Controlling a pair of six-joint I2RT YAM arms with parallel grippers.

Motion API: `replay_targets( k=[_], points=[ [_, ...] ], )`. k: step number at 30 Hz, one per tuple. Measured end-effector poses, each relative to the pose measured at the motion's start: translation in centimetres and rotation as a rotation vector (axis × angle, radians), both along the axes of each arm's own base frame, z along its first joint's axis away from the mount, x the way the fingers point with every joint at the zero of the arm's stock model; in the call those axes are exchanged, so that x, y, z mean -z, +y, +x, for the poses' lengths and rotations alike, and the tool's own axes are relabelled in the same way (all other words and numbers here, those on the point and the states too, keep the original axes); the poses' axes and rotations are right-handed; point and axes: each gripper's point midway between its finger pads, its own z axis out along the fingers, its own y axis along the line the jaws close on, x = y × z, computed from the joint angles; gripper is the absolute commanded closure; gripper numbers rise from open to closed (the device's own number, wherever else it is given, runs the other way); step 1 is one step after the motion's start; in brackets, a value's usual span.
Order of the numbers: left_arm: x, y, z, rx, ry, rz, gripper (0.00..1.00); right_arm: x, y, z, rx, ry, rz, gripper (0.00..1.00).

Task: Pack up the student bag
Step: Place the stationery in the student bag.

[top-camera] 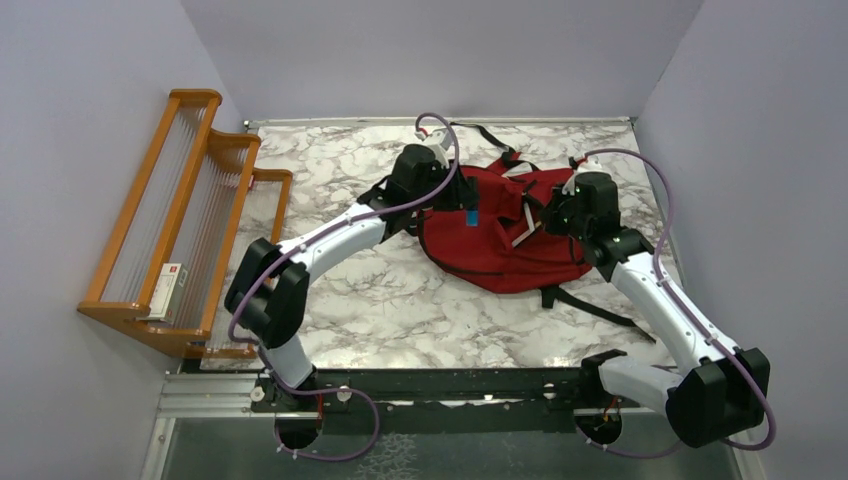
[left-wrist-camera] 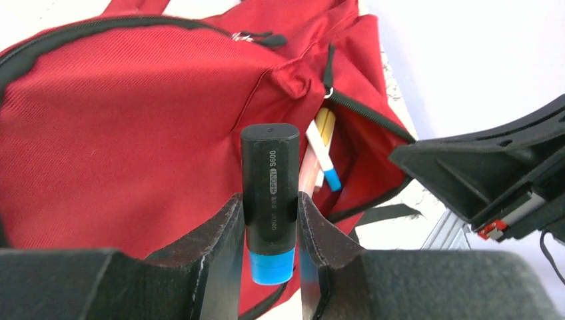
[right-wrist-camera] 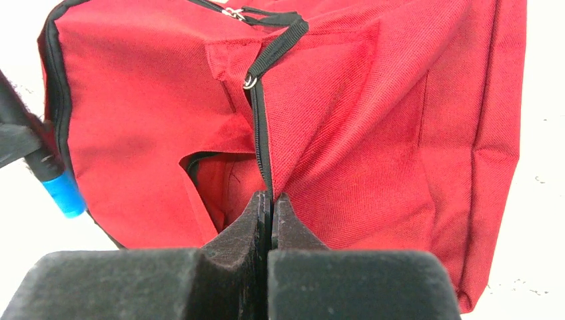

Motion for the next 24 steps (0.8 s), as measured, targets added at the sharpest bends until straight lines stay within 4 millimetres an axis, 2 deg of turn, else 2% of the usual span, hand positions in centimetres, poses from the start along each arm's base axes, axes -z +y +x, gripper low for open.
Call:
replay_targets(
  k=[8, 16, 24],
  points=[
    [-0.1, -4.7, 2.7, 0.077, -0.037, -0.071, 1.00, -0.8, 0.3, 0.6, 0.017, 0.009, 0.022, 0.99],
    [0.0, -9.3, 1.0, 0.156, -0.065, -0.099, 1.00, -1.8, 0.8, 1.4, 0.032, 0.006, 0.067, 0.99],
    [2.1, -11.4, 0.3, 0.183, -0.040, -0.102, 1.00, -2.4, 1.3, 1.8, 0.042, 0.005, 0.106, 1.00]
  ],
)
